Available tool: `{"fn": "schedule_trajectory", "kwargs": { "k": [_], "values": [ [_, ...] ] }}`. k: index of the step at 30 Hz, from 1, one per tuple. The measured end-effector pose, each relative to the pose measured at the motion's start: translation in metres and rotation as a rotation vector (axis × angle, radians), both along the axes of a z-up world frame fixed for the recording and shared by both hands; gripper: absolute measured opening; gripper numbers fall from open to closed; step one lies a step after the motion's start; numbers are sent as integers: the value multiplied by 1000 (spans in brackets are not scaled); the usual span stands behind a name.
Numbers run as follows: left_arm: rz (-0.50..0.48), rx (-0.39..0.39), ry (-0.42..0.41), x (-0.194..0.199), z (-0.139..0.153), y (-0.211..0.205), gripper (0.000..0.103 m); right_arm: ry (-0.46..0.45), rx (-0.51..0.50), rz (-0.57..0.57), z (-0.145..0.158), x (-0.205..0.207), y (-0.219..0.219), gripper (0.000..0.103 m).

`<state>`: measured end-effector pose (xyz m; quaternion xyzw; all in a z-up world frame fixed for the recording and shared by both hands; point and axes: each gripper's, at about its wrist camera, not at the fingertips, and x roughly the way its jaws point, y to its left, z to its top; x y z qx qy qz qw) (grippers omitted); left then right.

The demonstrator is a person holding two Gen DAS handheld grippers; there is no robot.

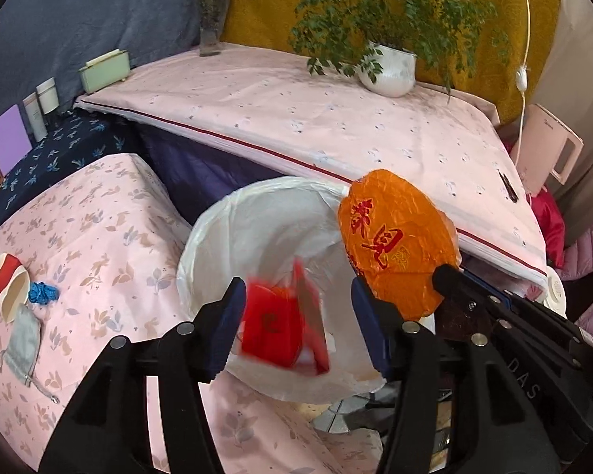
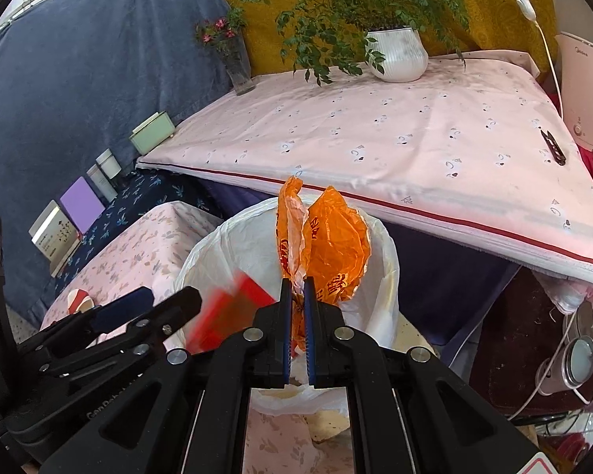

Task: Collect trash
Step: 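Carry the red box and orange bag over the bin and release both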

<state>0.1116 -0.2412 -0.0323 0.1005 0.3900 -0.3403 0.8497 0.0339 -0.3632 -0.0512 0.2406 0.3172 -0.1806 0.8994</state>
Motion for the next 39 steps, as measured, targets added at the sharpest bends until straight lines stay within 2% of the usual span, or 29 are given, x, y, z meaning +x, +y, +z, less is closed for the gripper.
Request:
{"fn": "schedule_trajectory", "kwargs": {
  "k": [17, 21, 22, 24, 39],
  "values": [
    [126, 3, 17, 20, 0, 42, 54, 10, -2, 67, -3, 26, 27, 7],
    [154, 5, 8, 22, 1, 52, 54, 10, -13, 65, -1, 31, 33, 15],
    [164, 8, 4, 23, 1, 55, 58, 8, -15, 65, 0, 32, 35, 19],
    [186, 10, -5, 24, 1, 61, 63, -4, -18, 58, 4, 33, 37, 36],
    [301, -11, 3, 26, 4, 119, 64, -23, -51, 145, 20, 38, 82, 38]
  ]
}}
